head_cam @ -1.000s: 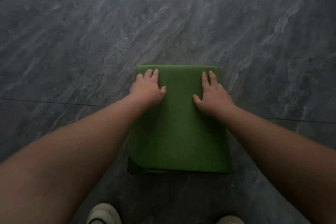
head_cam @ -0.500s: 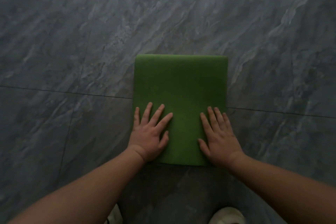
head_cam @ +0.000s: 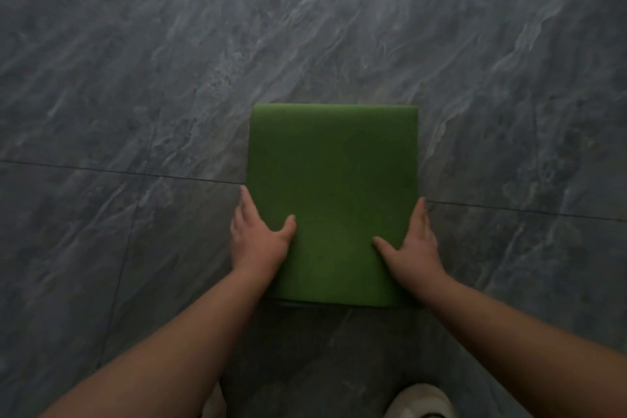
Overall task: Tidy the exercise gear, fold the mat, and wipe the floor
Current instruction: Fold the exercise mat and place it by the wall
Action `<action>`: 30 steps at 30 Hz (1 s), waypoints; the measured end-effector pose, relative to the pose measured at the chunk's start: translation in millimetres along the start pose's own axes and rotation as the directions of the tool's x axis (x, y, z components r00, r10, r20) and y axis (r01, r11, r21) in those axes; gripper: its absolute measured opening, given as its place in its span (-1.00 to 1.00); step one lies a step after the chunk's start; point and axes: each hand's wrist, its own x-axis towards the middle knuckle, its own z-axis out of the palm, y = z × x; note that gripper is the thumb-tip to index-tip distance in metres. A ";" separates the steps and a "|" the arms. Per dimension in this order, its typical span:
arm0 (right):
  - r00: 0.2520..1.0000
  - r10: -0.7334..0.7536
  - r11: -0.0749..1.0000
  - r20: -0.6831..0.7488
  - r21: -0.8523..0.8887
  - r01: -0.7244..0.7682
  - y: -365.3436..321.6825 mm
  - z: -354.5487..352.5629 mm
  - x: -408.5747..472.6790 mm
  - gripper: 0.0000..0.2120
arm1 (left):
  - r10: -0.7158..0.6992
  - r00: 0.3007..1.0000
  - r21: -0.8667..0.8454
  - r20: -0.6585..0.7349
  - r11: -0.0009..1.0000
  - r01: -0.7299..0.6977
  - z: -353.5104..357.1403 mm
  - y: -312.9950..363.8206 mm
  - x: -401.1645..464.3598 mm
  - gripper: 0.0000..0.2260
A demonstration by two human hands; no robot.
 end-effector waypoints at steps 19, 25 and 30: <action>0.992 0.110 0.945 0.054 0.302 -0.121 -42.1 -59.8 -23.7 0.14 | -0.104 0.963 -0.234 0.247 0.958 0.164 -81.9 39.4 -2.5 -0.01; 0.997 0.057 0.937 -0.056 0.349 -0.034 -120.7 -158.8 -120.7 0.03 | -0.008 0.981 -0.234 0.196 0.971 0.054 -199.2 104.1 -79.2 -0.03; 0.993 0.040 0.927 -0.108 0.374 0.003 -216.5 -271.9 -228.8 0.01 | 0.088 0.987 -0.287 0.137 0.957 -0.045 -343.5 184.1 -168.6 -0.04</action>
